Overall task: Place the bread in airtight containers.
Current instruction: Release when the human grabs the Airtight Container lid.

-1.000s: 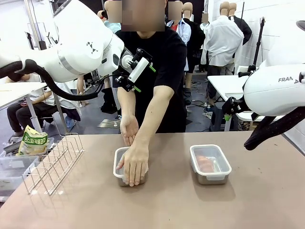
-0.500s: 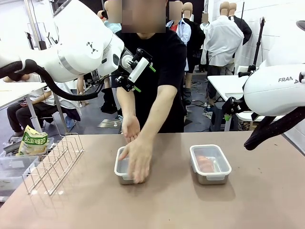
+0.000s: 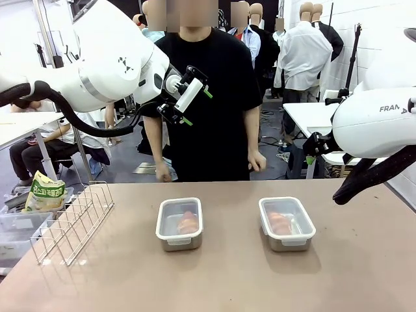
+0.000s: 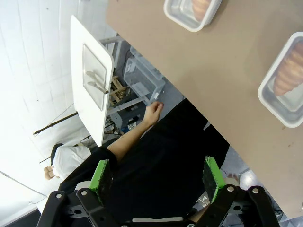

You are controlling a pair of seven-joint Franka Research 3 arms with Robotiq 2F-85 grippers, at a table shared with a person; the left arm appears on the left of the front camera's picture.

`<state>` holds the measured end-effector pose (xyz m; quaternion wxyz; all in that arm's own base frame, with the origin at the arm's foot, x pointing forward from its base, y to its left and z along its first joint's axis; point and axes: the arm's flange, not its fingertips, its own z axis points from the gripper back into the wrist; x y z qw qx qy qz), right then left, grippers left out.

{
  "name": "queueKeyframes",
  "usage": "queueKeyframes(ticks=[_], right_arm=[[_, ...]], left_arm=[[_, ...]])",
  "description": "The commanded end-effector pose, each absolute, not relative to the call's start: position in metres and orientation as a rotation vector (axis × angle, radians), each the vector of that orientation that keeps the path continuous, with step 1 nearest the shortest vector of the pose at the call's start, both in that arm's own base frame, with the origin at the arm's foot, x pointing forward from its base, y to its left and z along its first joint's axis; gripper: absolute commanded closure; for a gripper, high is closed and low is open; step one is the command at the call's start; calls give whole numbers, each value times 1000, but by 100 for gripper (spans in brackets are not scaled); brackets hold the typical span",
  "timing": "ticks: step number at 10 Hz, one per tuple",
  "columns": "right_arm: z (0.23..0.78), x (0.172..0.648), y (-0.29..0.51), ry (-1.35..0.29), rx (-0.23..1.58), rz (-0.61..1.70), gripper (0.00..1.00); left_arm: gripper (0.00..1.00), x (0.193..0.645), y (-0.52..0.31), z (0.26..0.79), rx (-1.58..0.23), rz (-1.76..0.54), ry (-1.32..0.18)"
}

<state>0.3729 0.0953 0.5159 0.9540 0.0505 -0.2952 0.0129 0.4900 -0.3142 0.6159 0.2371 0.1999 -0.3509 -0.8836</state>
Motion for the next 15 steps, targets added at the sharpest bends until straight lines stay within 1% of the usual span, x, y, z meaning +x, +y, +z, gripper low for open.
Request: queueKeyframes(ticks=[1,15], right_arm=[[516,373,96,-602,104,25,0],[516,373,96,-602,104,25,0]], left_arm=[[0,490,-314,617,552,-2419,-965],[0,490,-314,617,552,-2419,-965]])
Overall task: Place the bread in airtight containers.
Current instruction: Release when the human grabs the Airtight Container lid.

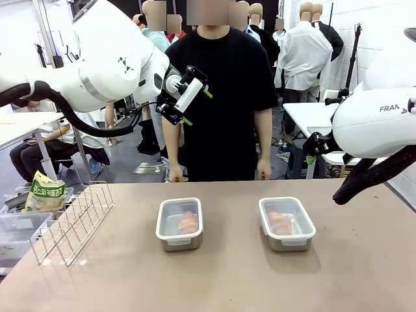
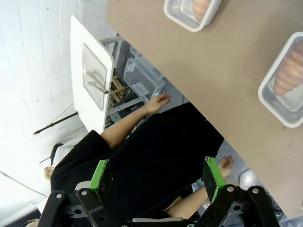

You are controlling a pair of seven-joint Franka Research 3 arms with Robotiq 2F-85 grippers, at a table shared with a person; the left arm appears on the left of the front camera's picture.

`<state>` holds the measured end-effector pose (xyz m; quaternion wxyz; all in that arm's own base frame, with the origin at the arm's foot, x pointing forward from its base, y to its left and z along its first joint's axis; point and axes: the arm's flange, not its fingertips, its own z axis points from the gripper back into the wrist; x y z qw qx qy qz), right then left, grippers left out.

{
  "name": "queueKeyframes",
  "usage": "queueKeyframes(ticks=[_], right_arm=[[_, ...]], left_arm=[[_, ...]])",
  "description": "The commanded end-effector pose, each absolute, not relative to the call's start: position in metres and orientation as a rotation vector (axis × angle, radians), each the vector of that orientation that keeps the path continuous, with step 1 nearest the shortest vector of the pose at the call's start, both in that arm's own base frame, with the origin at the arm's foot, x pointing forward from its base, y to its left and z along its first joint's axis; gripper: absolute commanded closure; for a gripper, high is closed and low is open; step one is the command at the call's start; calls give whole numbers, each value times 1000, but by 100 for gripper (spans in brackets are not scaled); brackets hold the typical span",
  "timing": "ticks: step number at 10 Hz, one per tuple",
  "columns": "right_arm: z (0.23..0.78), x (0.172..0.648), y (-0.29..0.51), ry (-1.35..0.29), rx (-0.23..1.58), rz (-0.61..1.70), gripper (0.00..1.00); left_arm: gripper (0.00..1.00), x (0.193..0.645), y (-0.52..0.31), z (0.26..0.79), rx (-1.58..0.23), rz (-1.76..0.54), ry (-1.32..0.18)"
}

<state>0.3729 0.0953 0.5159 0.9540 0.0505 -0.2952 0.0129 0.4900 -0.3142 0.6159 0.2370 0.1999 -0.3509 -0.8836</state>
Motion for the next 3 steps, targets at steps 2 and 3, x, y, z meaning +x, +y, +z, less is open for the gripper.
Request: queueKeyframes(ticks=[2,3], right_arm=[[516,373,96,-602,104,25,0],[516,373,96,-602,104,25,0]], left_arm=[[0,490,-314,617,552,-2419,-965],[0,490,-314,617,552,-2419,-965]])
